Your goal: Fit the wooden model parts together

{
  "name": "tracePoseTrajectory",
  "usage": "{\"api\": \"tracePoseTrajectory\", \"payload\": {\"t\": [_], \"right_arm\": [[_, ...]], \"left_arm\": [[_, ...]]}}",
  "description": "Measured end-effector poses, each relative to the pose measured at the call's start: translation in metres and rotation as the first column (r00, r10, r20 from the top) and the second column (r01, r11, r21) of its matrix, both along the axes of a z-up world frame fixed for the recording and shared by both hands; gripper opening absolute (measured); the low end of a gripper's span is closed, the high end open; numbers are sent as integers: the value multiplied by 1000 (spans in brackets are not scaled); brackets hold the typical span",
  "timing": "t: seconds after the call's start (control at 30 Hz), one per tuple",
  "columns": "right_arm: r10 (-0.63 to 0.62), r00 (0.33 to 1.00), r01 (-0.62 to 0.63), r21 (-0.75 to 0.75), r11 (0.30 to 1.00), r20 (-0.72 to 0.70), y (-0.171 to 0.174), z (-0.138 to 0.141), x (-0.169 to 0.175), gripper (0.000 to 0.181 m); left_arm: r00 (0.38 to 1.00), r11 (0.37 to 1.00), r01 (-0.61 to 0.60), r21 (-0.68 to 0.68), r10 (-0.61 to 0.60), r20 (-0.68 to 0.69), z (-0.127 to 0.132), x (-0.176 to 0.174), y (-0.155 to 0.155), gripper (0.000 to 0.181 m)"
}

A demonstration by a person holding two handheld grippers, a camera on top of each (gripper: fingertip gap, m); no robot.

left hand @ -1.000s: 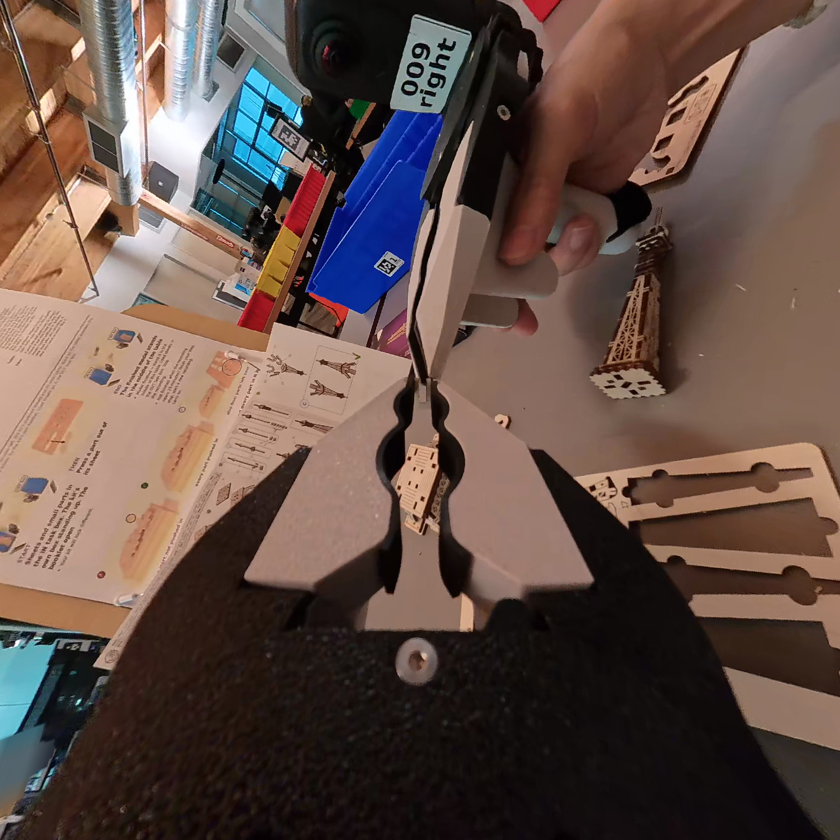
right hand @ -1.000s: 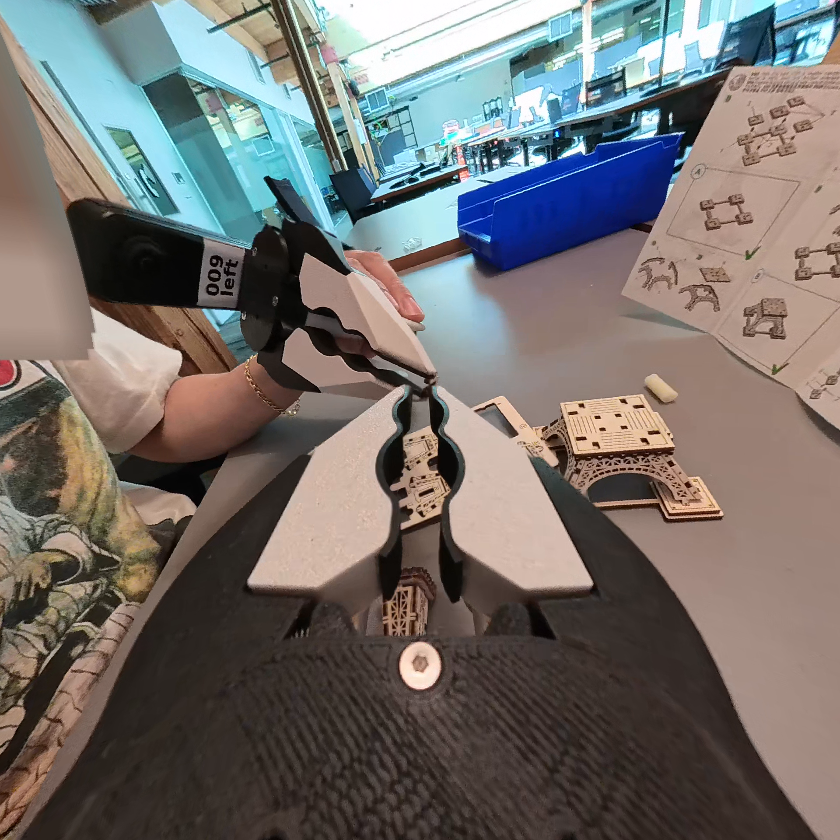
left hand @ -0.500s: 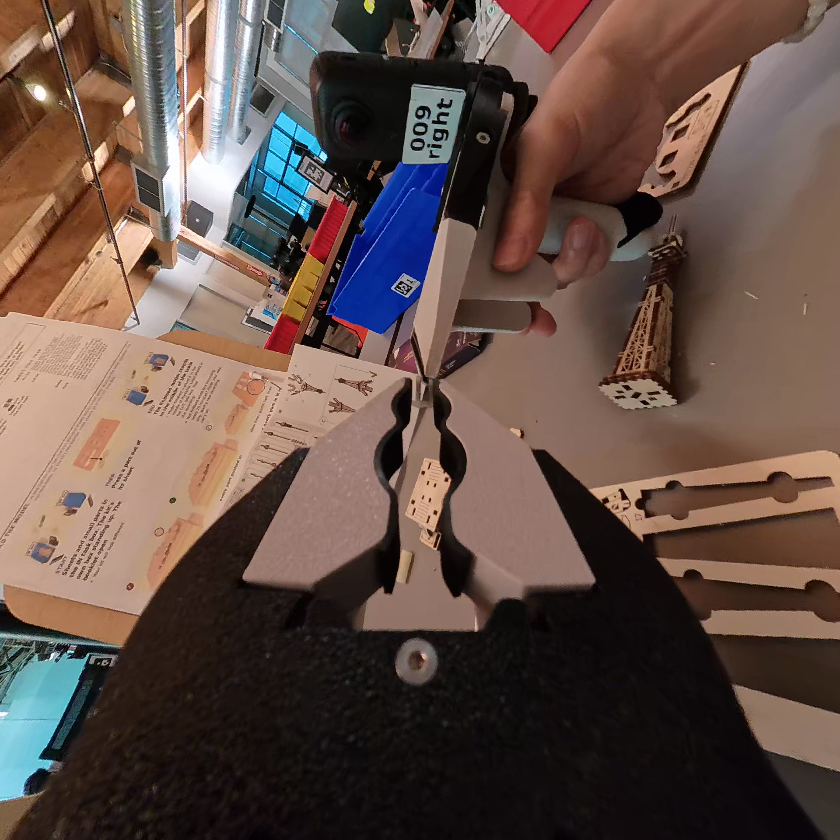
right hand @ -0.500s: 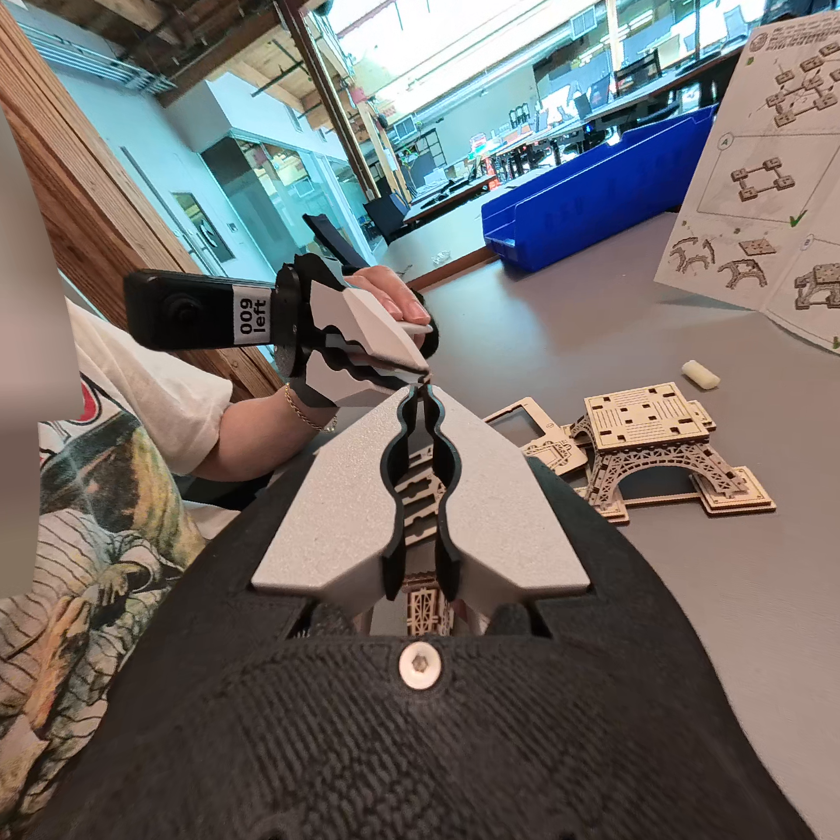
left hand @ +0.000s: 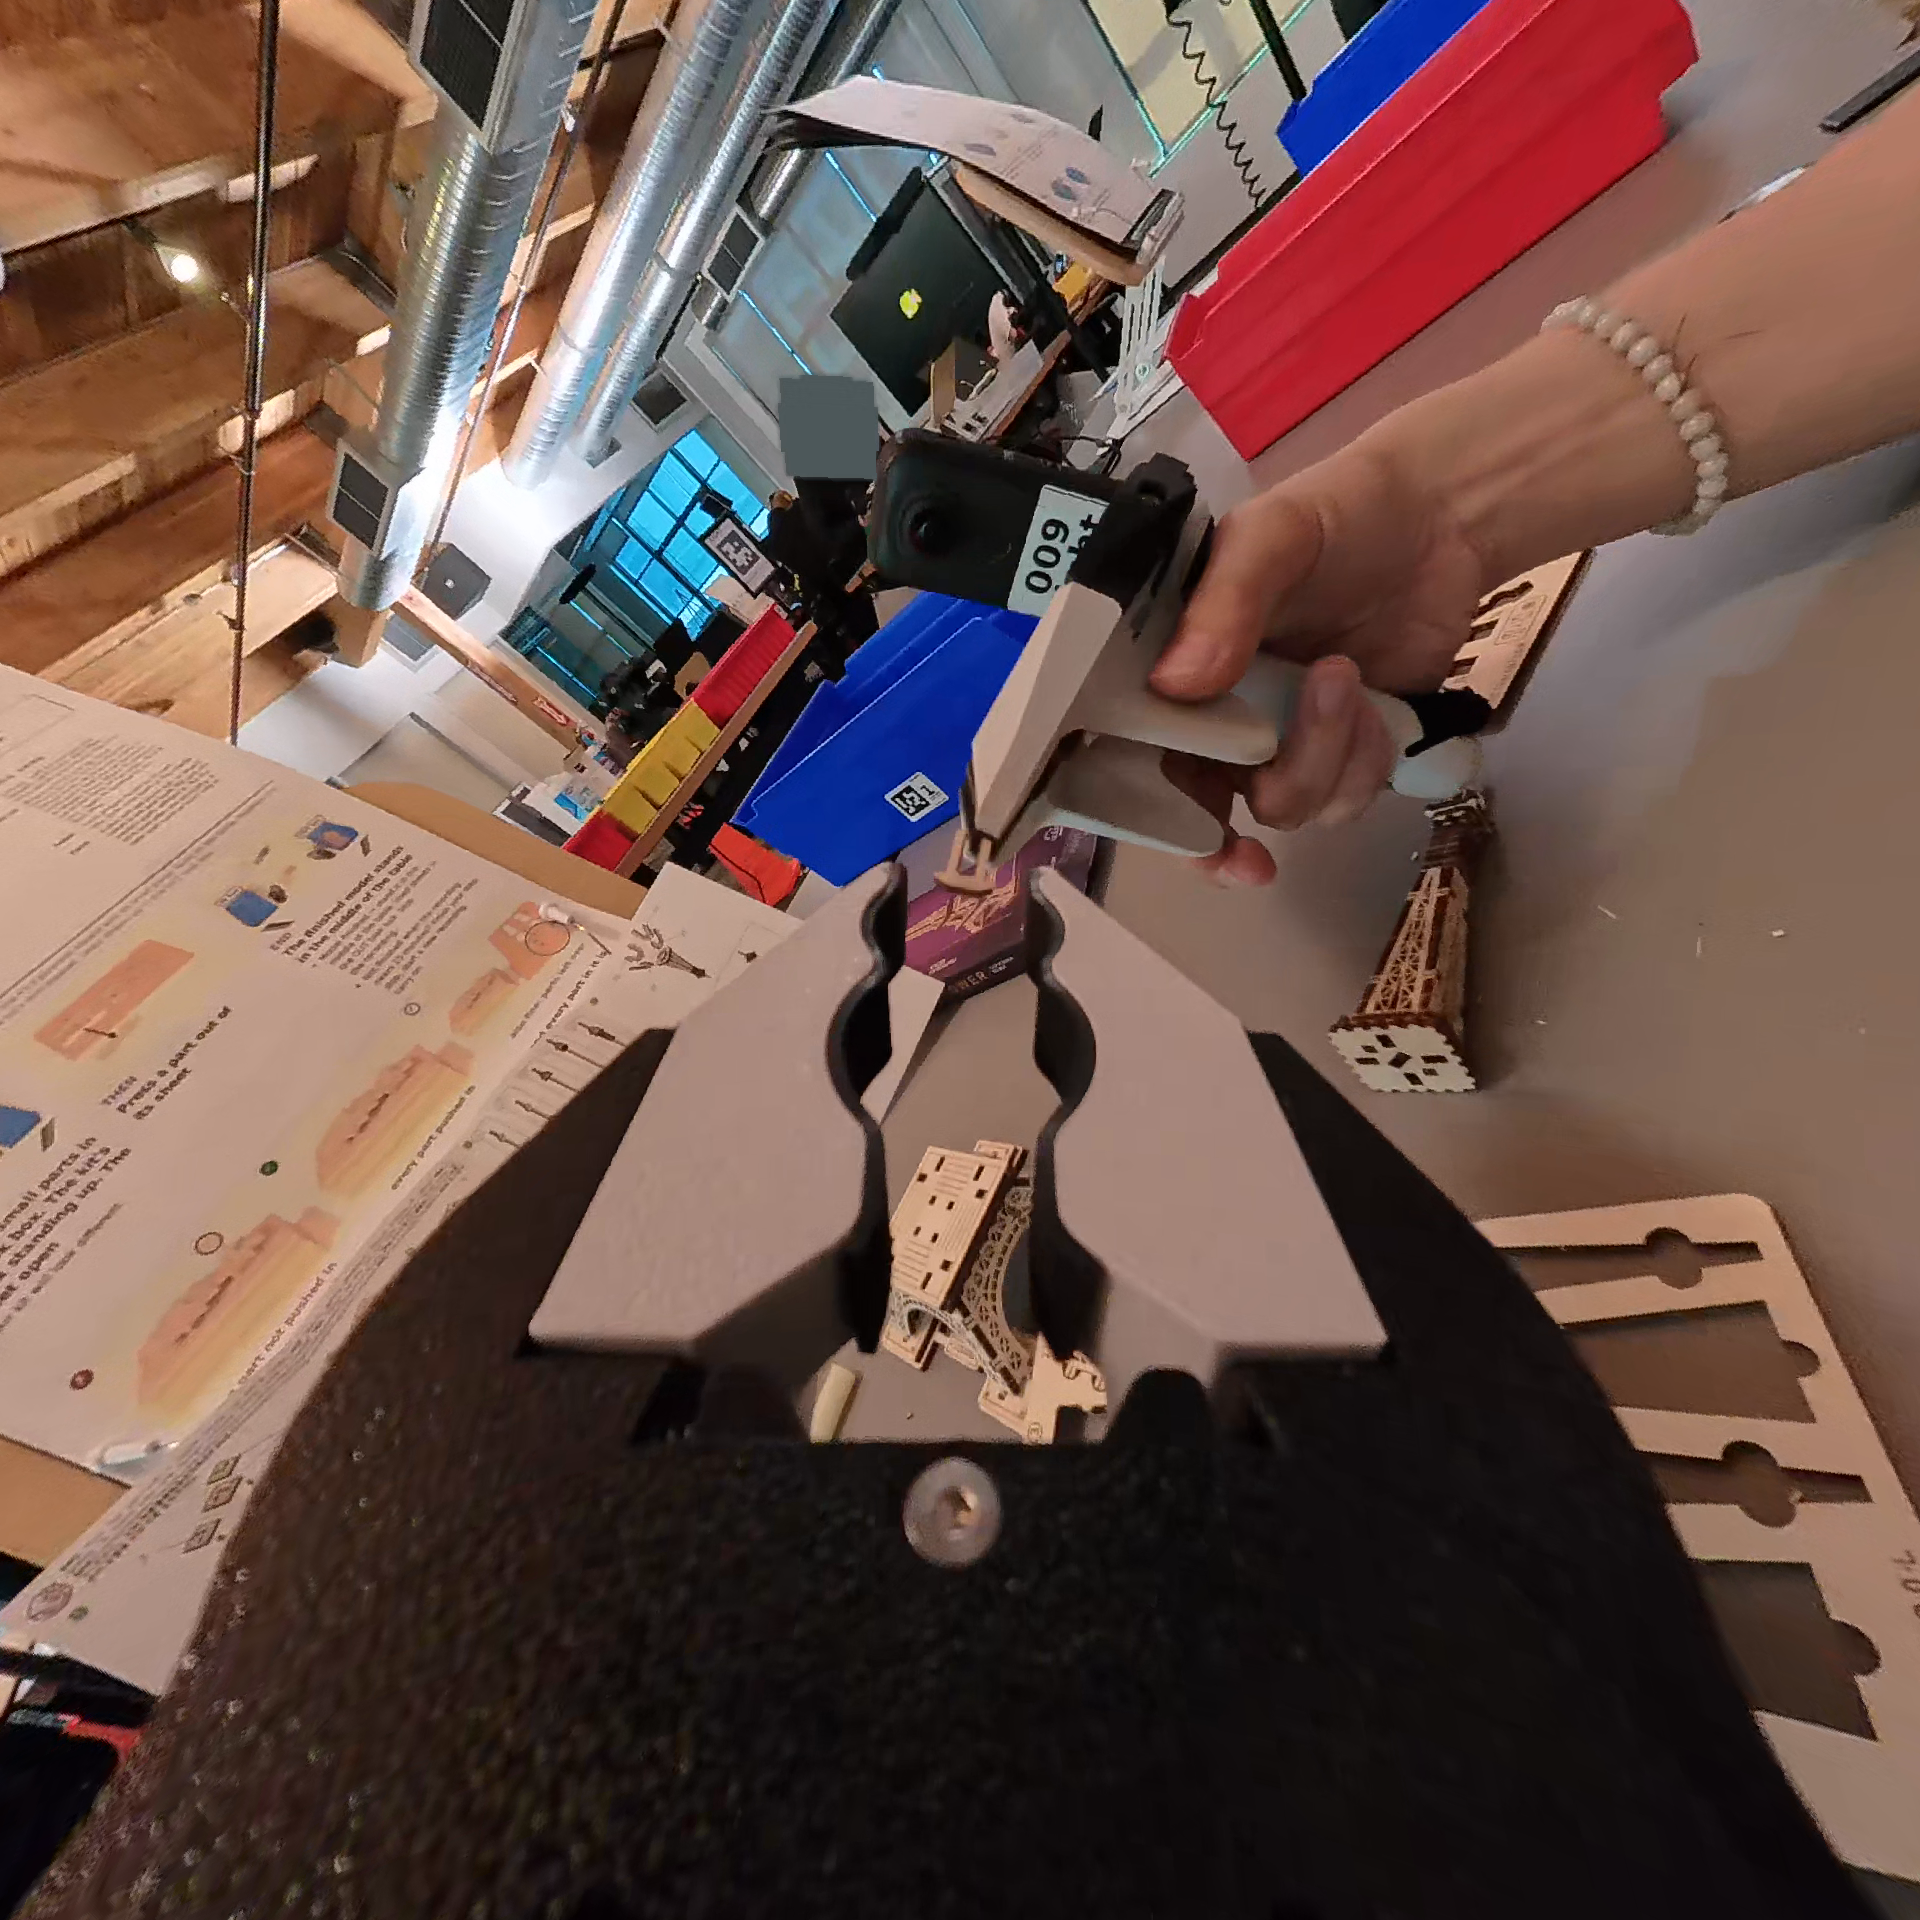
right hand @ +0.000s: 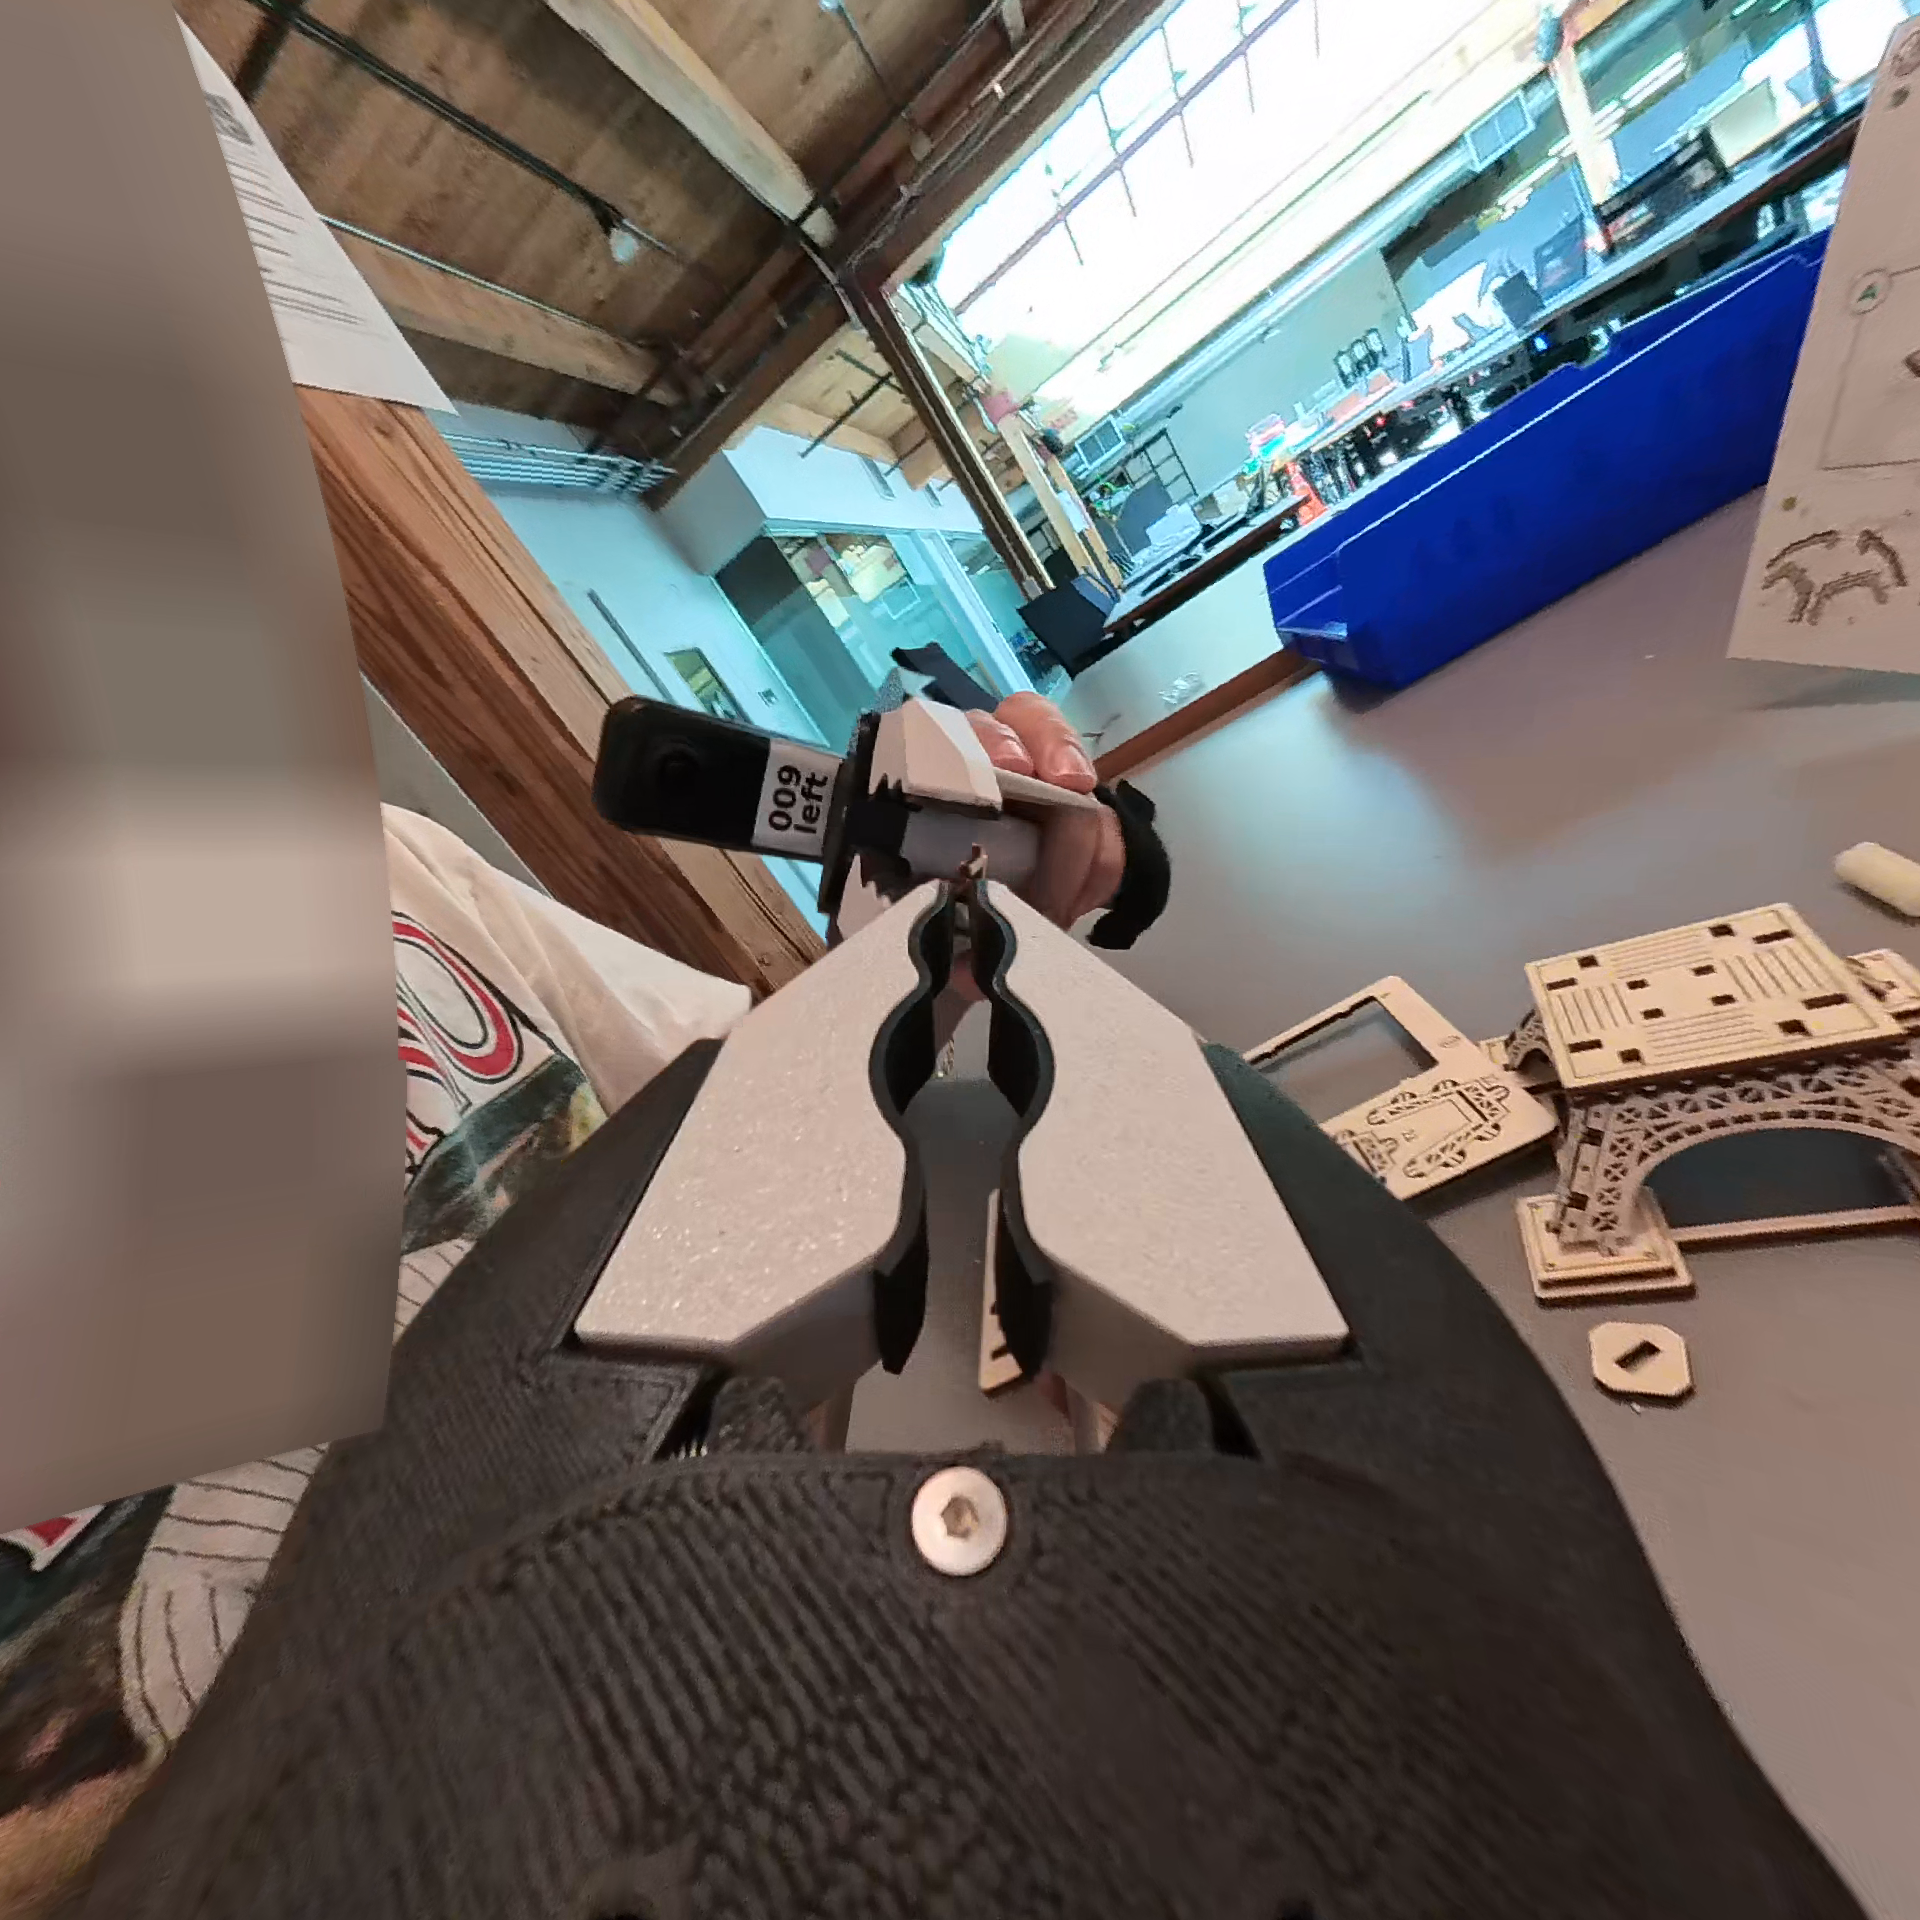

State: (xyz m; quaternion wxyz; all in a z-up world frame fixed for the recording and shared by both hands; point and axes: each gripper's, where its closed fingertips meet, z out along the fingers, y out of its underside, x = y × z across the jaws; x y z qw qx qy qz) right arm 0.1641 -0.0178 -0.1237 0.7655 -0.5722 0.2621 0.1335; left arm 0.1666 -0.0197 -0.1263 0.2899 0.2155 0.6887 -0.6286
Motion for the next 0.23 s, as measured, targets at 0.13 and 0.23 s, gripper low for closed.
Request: {"api": "tracePoseTrajectory", "payload": {"t": [0.13, 0.23], "right_arm": [[-48, 999, 48, 47, 998, -9, -3, 5, 7, 0], [-26, 1000, 26, 213, 977, -5, -11, 27, 3, 0]], "left_arm": [[996, 997, -73, -22, 74, 51, 5, 5, -2, 18], [994, 993, -33, -116, 21, -103, 15, 1, -5, 20]]}}
